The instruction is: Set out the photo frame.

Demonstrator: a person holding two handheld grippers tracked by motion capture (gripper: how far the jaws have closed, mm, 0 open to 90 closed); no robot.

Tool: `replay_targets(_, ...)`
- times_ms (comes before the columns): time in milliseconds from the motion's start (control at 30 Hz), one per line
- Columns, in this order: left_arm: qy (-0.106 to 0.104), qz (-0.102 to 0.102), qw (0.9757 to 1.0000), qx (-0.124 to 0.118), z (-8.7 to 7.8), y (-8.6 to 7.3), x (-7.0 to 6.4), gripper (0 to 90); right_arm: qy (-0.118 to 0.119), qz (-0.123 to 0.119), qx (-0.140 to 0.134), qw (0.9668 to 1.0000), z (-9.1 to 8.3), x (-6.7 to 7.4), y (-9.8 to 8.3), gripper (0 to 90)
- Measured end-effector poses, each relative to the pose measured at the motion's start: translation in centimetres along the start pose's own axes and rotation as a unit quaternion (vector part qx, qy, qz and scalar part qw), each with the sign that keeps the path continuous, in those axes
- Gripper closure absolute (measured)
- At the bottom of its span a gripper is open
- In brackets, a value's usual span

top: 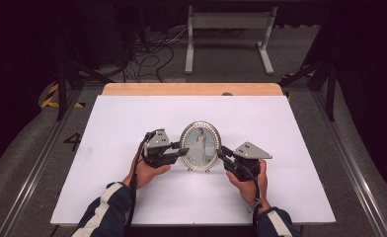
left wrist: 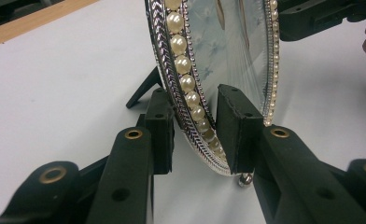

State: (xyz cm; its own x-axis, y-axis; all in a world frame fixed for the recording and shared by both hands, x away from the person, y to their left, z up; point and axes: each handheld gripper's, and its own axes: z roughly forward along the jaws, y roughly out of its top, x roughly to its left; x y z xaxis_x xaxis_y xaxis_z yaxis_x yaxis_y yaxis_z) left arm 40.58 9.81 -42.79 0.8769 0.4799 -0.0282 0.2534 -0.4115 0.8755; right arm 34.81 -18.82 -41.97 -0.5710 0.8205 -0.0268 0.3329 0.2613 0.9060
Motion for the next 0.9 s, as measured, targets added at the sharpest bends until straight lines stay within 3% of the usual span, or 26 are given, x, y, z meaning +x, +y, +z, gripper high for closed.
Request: replay_targets(900, 0.007, 0.004, 1.0000, 0.000, 0.09, -0.08, -0.09, 67.5, 0.001, 0.004, -0.001, 1.0000, 0.33, -0.28, 0.13, 76.5)
